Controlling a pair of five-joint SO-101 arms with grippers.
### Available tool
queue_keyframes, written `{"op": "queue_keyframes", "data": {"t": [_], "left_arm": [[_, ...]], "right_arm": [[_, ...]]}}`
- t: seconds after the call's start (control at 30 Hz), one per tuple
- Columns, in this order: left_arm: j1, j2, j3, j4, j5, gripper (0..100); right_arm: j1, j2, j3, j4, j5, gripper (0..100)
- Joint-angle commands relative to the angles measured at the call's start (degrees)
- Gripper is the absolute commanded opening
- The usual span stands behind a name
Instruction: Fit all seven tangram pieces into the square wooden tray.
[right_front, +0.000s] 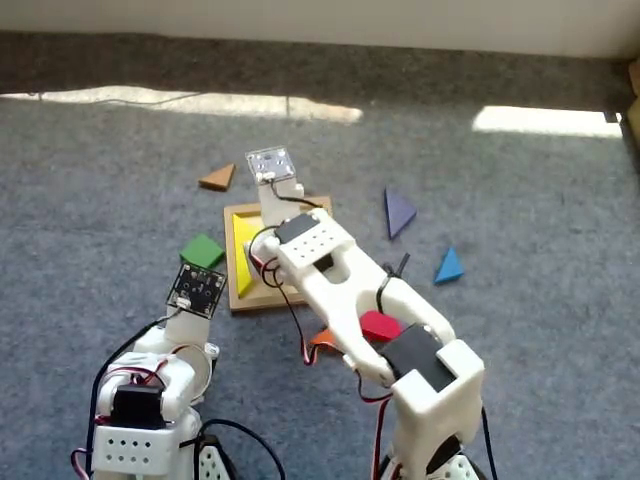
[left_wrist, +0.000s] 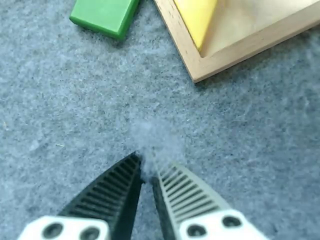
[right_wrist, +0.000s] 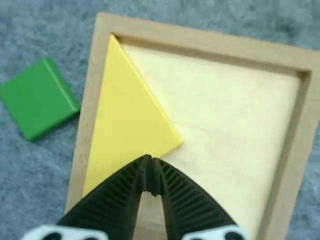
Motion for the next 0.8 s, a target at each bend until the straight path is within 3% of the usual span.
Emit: {"op": "queue_keyframes", "data": {"t": [0.0,0.4,0.63,0.77], "left_arm": [[-0.22,-1.36,1.1,0.09,0.0,0],[-0.22,-1.36,1.1,0.09,0.0,0],[-0.22,-1.36,1.1,0.09,0.0,0],[-0.22,-1.36,1.1,0.09,0.0,0]], "right_arm": [[-2.33,-3.65,0.13,0.92,0.35,0.9],[6.02,-26.51,0.04,24.66,0.97,0.9],[7.08,-26.42,0.22,37.32,18.02,1.5],[6.9,-22.9,4.53,39.69,20.84,13.1]]}}
